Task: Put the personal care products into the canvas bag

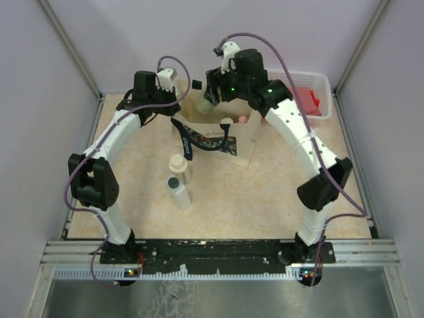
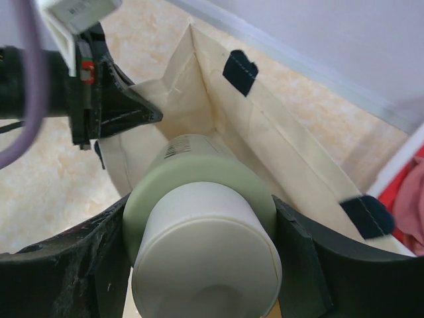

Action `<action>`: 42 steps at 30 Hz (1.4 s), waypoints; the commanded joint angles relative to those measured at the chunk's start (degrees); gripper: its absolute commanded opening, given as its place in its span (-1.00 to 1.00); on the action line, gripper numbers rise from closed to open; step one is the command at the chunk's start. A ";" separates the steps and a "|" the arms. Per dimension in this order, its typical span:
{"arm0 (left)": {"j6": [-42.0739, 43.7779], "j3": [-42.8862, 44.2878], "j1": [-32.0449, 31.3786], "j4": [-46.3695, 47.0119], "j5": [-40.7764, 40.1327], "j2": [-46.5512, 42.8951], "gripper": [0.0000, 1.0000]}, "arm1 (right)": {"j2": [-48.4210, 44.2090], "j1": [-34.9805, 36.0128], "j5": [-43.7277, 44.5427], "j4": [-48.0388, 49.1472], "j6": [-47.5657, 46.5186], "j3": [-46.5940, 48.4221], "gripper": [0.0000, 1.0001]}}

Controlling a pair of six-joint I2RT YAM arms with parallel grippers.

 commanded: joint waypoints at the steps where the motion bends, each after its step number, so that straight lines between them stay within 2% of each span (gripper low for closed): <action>1: -0.08 -0.35 0.03 2.03 1.63 -2.90 -1.00 | 6.26 0.12 -5.02 8.22 0.20 7.06 -1.00; 7: -0.46 0.04 0.00 2.25 2.43 -3.35 -1.00 | 12.94 0.65 -6.49 9.01 0.47 9.48 -1.00; 18: -0.83 -0.17 0.00 2.29 3.18 -3.97 -1.00 | 22.23 5.21 3.13 1.37 -4.46 17.69 -1.00; 33: -0.59 0.14 0.04 1.96 3.63 -3.71 -1.00 | 27.74 5.63 13.52 -6.98 -6.40 18.78 -1.00; 42: -0.24 0.03 0.00 1.41 2.78 -3.88 -1.00 | 29.08 2.77 14.14 -11.96 -3.32 18.36 -1.00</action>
